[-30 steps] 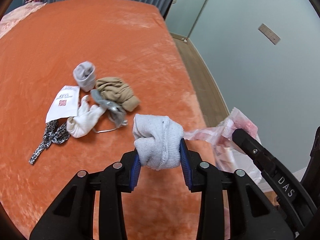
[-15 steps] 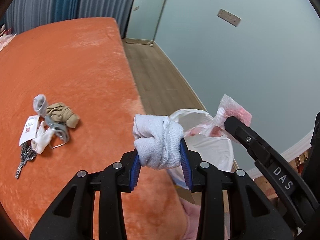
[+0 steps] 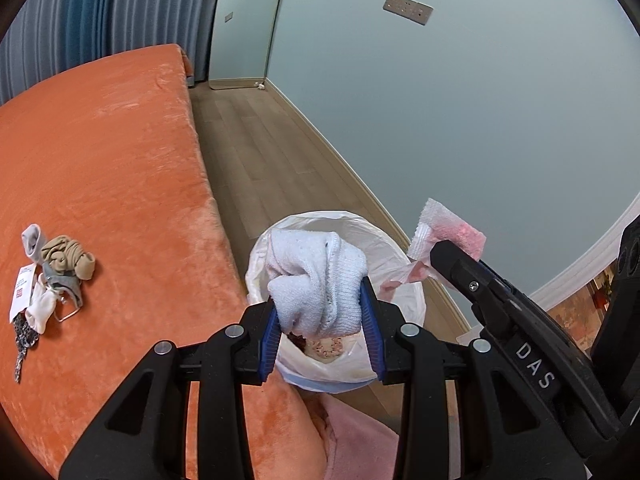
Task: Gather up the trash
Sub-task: 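Carry the white sock and pink packet over the trash bin with both tools, then open both tools to drop the sock and packet into the bin, then move both open tools back toward the clutter on the bed, then grasp the leopard-print scrunchie with the left tool while the right tool grasps the grey pouch, then carry the leopard scrunchie and grey pouch over the trash bin with both tools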
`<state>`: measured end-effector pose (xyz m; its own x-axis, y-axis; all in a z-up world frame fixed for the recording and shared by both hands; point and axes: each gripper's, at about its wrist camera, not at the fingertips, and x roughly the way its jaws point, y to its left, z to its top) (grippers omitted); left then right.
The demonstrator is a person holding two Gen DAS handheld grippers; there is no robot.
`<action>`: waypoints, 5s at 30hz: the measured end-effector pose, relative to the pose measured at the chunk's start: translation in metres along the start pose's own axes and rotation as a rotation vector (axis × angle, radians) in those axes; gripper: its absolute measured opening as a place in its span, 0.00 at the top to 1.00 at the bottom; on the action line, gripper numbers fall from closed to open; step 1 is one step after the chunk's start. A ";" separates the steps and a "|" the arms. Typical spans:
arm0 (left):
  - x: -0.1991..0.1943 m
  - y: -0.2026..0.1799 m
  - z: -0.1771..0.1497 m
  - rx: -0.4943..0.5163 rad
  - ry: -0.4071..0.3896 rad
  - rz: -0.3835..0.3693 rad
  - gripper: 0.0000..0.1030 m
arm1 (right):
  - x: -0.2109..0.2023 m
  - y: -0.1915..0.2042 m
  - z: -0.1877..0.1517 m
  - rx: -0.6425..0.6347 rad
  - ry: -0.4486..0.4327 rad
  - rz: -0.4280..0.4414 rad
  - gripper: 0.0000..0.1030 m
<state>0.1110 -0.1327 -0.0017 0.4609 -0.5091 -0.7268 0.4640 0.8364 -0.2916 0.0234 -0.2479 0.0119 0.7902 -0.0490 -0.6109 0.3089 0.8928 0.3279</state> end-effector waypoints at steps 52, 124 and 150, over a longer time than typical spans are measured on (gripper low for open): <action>-0.022 0.031 0.000 -0.068 -0.024 0.032 0.55 | 0.001 0.017 -0.018 -0.013 0.031 -0.013 0.74; -0.020 0.418 -0.121 -0.583 0.087 0.256 0.81 | 0.243 0.291 -0.151 -0.387 0.434 0.115 0.88; -0.072 0.286 -0.089 -0.429 -0.009 0.194 0.86 | 0.101 0.241 -0.100 -0.300 0.248 0.242 0.95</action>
<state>0.1430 0.1609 -0.0879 0.5160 -0.3354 -0.7882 0.0151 0.9236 -0.3831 0.1251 0.0071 -0.0429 0.6591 0.2525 -0.7084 -0.0645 0.9575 0.2812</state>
